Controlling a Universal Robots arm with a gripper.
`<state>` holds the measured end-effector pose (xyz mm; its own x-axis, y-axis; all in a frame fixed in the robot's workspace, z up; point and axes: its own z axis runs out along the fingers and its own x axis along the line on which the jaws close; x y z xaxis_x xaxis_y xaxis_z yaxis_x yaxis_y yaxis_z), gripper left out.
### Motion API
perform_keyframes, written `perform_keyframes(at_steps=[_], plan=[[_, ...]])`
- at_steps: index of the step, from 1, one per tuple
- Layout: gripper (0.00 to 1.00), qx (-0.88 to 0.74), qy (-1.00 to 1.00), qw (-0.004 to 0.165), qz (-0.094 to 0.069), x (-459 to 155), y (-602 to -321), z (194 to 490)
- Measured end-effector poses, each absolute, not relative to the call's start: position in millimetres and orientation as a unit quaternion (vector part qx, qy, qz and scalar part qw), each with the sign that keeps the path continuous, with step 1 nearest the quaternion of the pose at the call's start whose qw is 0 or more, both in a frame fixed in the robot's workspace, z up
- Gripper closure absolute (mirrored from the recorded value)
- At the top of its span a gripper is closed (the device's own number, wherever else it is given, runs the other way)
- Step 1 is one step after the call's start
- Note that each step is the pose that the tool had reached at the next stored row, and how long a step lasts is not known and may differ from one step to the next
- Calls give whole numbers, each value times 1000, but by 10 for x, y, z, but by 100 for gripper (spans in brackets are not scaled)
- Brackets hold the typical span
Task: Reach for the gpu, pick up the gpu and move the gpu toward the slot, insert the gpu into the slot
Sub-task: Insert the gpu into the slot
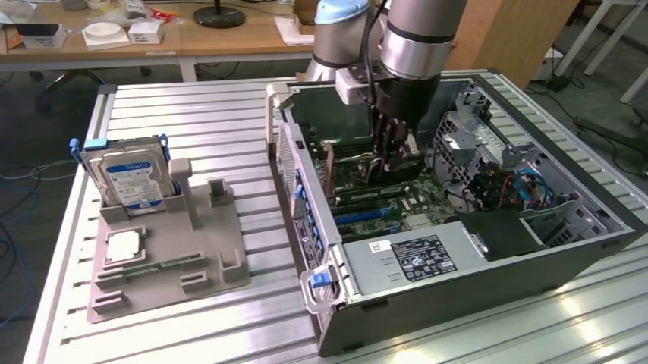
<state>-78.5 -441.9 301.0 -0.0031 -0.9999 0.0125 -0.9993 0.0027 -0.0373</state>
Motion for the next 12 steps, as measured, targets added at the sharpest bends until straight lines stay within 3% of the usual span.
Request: perform_keyframes(at_steps=[12], plan=[[74,-706,708,9,-18,-788,-4474,2953]])
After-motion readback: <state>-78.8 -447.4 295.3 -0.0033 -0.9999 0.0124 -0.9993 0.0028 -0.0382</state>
